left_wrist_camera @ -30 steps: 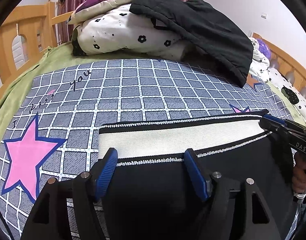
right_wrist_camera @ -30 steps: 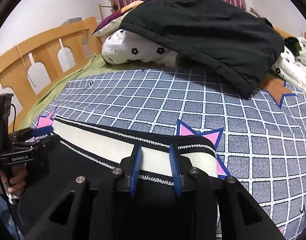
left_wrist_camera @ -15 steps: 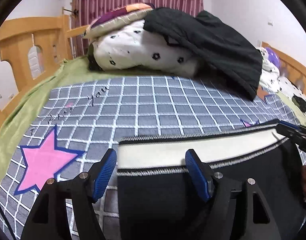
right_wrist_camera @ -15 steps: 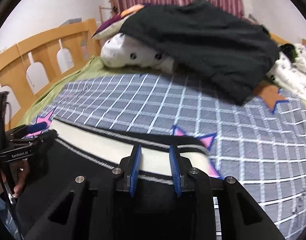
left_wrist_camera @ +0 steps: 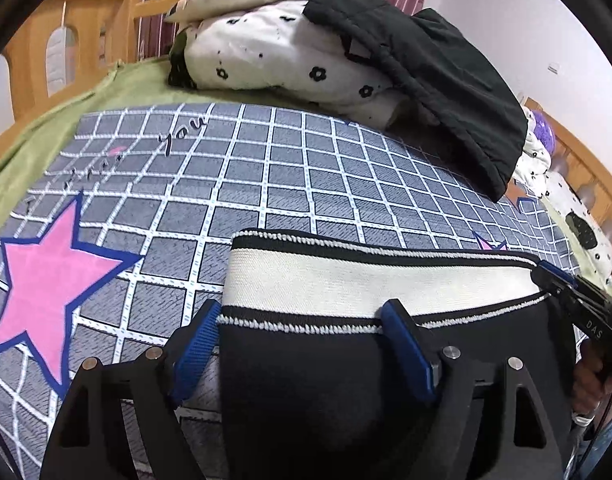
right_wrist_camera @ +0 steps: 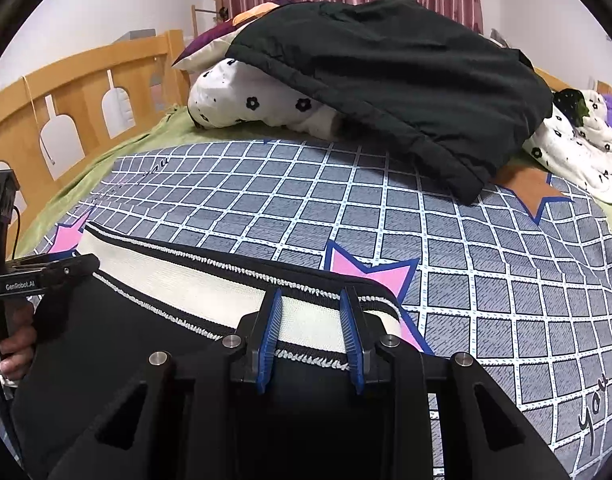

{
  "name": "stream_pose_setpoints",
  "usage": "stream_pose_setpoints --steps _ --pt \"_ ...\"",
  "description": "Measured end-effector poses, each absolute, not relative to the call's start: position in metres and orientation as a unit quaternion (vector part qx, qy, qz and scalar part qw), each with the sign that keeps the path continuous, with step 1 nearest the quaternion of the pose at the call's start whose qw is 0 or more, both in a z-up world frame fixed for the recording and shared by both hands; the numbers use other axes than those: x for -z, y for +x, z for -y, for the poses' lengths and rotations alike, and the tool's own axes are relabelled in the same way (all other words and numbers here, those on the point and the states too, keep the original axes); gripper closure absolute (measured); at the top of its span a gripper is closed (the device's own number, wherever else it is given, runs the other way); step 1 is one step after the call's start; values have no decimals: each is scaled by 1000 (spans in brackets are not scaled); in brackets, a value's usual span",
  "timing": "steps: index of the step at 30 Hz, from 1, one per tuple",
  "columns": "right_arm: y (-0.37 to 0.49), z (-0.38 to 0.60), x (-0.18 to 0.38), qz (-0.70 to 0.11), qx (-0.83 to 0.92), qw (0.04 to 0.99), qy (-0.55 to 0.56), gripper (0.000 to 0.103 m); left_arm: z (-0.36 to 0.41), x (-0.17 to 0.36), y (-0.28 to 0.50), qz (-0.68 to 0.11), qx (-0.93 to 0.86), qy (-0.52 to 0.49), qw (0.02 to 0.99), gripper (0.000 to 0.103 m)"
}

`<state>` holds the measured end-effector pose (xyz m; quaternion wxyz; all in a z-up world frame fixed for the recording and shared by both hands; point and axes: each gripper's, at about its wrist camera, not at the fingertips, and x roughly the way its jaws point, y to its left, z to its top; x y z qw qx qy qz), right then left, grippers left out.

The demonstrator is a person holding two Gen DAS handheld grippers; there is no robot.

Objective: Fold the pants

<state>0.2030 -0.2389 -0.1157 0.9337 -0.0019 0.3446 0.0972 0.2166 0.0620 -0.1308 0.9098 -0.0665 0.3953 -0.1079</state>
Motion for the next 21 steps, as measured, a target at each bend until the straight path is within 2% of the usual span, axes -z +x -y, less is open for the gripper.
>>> stream_pose_setpoints --steps 9,11,13,21 --pt "195 244 114 -350 -108 930 8 71 -61 121 178 -412 116 -69 901 25" --pt "187 243 111 -353 -103 930 4 69 -53 121 165 -421 116 -38 899 25" --pt "175 238 110 -357 -107 928 -13 59 -45 121 150 -426 126 -17 896 25" --pt "110 218 113 -368 -91 924 -48 57 -62 121 81 -444 159 -58 880 25"
